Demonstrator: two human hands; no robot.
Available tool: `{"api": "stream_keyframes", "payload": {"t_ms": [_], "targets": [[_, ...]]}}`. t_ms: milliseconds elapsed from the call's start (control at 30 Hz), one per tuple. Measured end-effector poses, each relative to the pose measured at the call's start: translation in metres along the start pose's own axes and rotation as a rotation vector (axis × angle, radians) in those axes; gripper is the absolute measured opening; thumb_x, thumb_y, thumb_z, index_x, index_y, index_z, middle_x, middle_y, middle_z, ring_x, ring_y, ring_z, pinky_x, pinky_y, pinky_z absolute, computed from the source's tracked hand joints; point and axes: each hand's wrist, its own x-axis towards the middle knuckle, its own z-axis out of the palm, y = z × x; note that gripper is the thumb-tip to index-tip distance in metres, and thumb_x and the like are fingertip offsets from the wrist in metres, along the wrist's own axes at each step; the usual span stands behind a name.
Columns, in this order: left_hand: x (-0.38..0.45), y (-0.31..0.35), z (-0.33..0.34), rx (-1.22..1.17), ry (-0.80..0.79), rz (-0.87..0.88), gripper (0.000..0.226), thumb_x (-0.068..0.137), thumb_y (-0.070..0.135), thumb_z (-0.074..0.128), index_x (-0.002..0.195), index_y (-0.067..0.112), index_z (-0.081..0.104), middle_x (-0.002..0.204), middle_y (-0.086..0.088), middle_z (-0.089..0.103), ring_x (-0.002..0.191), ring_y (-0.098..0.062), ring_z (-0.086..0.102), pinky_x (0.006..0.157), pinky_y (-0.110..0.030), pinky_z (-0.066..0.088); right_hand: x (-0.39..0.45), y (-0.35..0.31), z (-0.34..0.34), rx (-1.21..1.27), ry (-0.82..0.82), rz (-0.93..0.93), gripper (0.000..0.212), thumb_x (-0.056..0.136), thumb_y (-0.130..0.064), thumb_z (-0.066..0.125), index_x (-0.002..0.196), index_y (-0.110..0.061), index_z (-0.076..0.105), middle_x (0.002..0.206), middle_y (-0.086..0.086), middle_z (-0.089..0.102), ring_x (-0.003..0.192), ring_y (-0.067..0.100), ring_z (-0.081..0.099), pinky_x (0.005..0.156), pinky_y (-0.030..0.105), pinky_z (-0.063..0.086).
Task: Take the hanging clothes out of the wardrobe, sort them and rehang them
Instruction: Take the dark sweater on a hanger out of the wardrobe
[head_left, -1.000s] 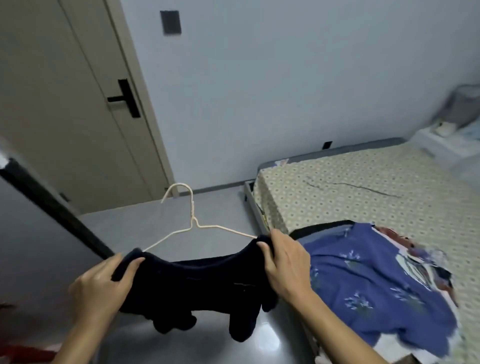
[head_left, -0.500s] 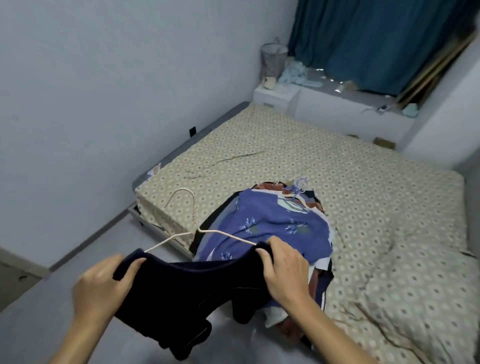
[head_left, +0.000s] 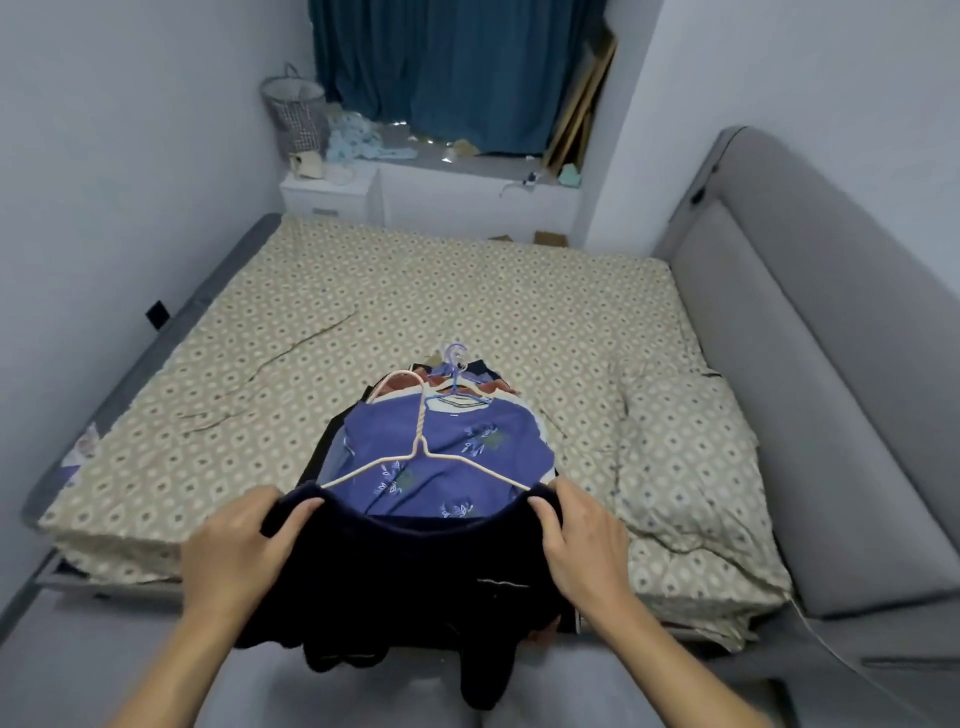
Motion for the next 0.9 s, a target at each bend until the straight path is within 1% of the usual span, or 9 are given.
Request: {"api": "stream_keyframes", "payload": {"t_ms": [133, 233, 267, 400, 467, 600, 700, 800, 900], "targets": [[0.042, 0.006, 0.024, -0.026, -0.022, 0.052, 0.056, 0.088, 0.073, 0.045, 0.070, 0.021, 0.054, 0.067, 0.000, 0.061, 0.067, -0.033, 0.065, 0.053, -0.038, 0.040, 0.020, 0.006, 0.011, -0.032, 0.006, 0.058, 0.025, 0.102, -0.045, 0.054, 0.093, -0.022, 0.057, 0.088, 0.001, 0.070, 0.084, 0.035, 0.067, 0.063, 0.042, 0.047], [0.076, 0.010, 0.050, -0.012, -0.073, 0.071, 0.058, 0.089, 0.075, 0.042, 0.071, 0.021, 0.051, 0.066, 0.001, 0.061, 0.068, -0.031, 0.065, 0.054, -0.037, 0.040, 0.042, 0.017, 0.027, -0.037, 0.014, 0.099, 0.035, 0.101, -0.053, 0.042, 0.093, -0.022, 0.055, 0.089, 0.003, 0.071, 0.085, 0.037, 0.067, 0.065, 0.043, 0.047], [0.086, 0.012, 0.059, -0.006, -0.090, 0.079, 0.059, 0.090, 0.076, 0.042, 0.071, 0.020, 0.050, 0.066, 0.001, 0.061, 0.068, -0.030, 0.065, 0.054, -0.037, 0.041, 0.049, 0.021, 0.032, -0.038, 0.012, 0.106, 0.034, 0.101, -0.052, 0.042, 0.093, -0.021, 0.055, 0.089, 0.004, 0.071, 0.085, 0.038, 0.067, 0.066, 0.043, 0.047], [0.133, 0.017, 0.098, 0.031, -0.128, 0.154, 0.056, 0.094, 0.072, 0.041, 0.074, 0.021, 0.053, 0.069, 0.004, 0.059, 0.070, -0.026, 0.064, 0.054, -0.036, 0.040, 0.095, 0.039, 0.062, -0.012, -0.013, 0.158, 0.027, 0.103, -0.042, 0.056, 0.090, -0.019, 0.053, 0.088, 0.008, 0.070, 0.085, 0.038, 0.067, 0.064, 0.042, 0.042], [0.160, 0.020, 0.122, 0.035, -0.150, 0.181, 0.050, 0.097, 0.067, 0.041, 0.078, 0.023, 0.055, 0.074, 0.005, 0.059, 0.074, -0.025, 0.064, 0.056, -0.036, 0.039, 0.127, 0.052, 0.083, -0.015, -0.039, 0.164, 0.028, 0.103, -0.042, 0.056, 0.090, -0.018, 0.053, 0.087, 0.008, 0.069, 0.083, 0.038, 0.066, 0.063, 0.041, 0.039], [0.220, 0.025, 0.185, 0.057, -0.236, 0.197, 0.048, 0.102, 0.059, 0.039, 0.090, 0.019, 0.062, 0.083, -0.003, 0.063, 0.083, -0.031, 0.063, 0.066, -0.042, 0.048, 0.204, 0.085, 0.130, -0.009, -0.130, 0.159, 0.029, 0.105, -0.041, 0.053, 0.094, -0.014, 0.055, 0.090, 0.010, 0.069, 0.084, 0.038, 0.065, 0.062, 0.040, 0.034], [0.263, 0.031, 0.241, 0.123, -0.335, 0.185, 0.051, 0.104, 0.056, 0.036, 0.096, 0.014, 0.063, 0.087, -0.009, 0.062, 0.086, -0.037, 0.062, 0.071, -0.046, 0.048, 0.258, 0.114, 0.172, 0.003, -0.239, 0.189, 0.029, 0.106, -0.042, 0.048, 0.096, -0.015, 0.054, 0.095, 0.007, 0.068, 0.088, 0.037, 0.064, 0.067, 0.041, 0.040], [0.295, 0.035, 0.296, 0.192, -0.455, 0.102, 0.046, 0.108, 0.050, 0.039, 0.114, 0.012, 0.063, 0.103, -0.013, 0.062, 0.105, -0.040, 0.059, 0.085, -0.052, 0.046, 0.298, 0.139, 0.214, -0.012, -0.332, 0.212, 0.028, 0.107, -0.044, 0.044, 0.101, -0.019, 0.055, 0.100, 0.004, 0.067, 0.092, 0.033, 0.064, 0.074, 0.043, 0.048], [0.320, 0.035, 0.341, 0.233, -0.513, 0.043, 0.046, 0.109, 0.049, 0.038, 0.123, 0.011, 0.061, 0.116, -0.016, 0.061, 0.117, -0.039, 0.053, 0.096, -0.054, 0.041, 0.330, 0.157, 0.256, -0.005, -0.398, 0.221, 0.028, 0.108, -0.043, 0.044, 0.098, -0.018, 0.053, 0.097, 0.003, 0.063, 0.089, 0.030, 0.062, 0.072, 0.042, 0.047]]}}
